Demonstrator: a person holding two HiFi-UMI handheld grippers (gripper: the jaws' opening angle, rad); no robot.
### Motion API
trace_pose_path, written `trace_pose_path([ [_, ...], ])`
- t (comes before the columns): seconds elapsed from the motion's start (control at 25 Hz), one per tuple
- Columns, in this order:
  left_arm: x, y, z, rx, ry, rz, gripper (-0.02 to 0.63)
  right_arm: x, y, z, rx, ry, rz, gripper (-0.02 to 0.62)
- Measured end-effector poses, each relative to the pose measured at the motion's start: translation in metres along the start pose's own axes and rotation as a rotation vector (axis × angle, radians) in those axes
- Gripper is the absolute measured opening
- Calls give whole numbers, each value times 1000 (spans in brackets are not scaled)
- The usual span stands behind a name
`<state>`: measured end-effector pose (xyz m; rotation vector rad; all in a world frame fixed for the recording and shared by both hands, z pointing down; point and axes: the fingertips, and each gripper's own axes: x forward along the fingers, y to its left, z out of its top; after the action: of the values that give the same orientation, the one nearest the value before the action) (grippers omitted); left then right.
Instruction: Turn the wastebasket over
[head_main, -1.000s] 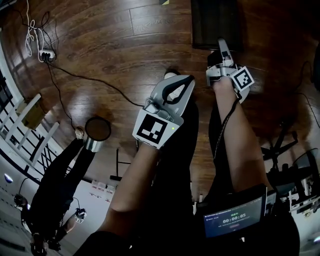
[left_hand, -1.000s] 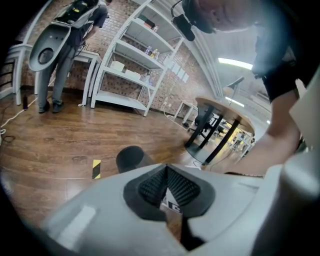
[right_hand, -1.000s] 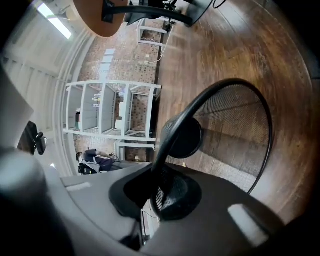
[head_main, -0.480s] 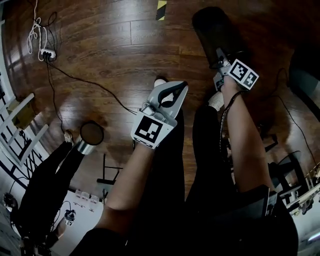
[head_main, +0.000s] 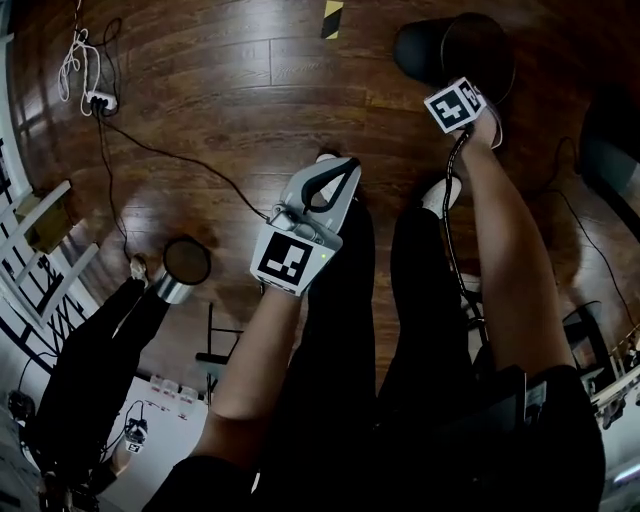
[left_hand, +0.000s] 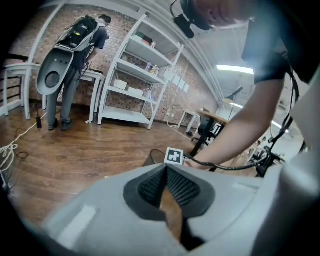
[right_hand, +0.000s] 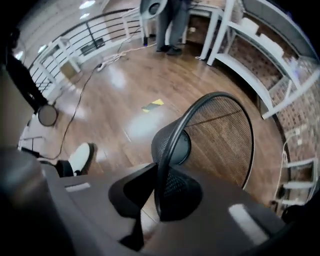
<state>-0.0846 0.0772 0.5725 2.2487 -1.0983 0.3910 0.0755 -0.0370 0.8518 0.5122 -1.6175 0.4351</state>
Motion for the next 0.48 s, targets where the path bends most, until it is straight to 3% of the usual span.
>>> trace_pose_path([
  [0.4,-12,5,-10,-6,1,17,0,36,85,-29,-449,184,53,12],
  [0.48,-11,4,-9,-6,-3,17,0,40,94,-34,-487,191,59,13],
])
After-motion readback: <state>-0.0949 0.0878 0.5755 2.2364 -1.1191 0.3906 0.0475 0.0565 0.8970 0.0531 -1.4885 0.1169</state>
